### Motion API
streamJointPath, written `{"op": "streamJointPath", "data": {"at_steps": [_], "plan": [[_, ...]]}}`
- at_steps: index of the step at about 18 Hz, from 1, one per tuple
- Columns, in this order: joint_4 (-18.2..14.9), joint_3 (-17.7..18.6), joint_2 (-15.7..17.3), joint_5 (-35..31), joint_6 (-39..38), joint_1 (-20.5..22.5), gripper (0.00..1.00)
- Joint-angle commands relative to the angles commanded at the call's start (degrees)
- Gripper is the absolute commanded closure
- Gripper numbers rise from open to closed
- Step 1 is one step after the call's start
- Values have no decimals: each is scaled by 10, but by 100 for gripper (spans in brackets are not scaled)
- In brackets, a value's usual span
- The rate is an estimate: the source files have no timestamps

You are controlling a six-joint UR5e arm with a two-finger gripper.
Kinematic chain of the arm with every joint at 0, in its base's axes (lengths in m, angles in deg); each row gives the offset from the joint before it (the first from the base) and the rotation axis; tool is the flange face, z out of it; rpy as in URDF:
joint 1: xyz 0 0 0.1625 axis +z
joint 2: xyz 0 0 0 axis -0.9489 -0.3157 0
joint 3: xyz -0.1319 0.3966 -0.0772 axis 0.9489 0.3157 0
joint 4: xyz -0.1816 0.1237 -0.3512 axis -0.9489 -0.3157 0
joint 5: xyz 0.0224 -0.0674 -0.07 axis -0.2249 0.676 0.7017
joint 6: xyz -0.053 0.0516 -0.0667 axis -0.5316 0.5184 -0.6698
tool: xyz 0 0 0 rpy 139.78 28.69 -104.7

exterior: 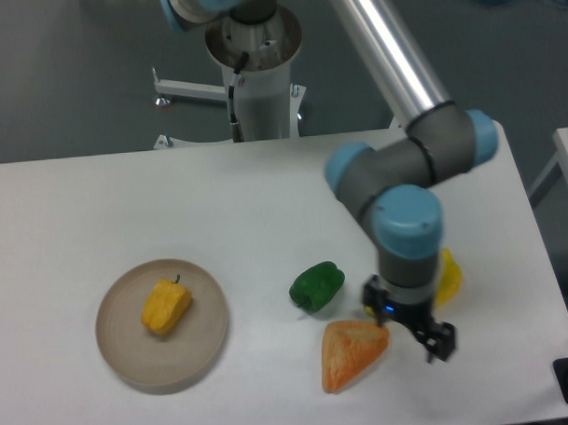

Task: Pick up the yellow pepper from the plate
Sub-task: 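Move the open gripper over the yellow pepper on the plate, then lower the gripper around the yellow pepper and close on it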

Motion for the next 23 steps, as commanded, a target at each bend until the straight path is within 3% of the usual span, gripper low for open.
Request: {"op": "streamJointPath", "data": {"at_steps": [9, 15, 23], "plan": [[-15, 62, 47, 29, -223, -86, 0], [-12, 109, 65, 44, -240, -134, 0], [-8, 123, 60, 43, -274, -183, 0]]}}
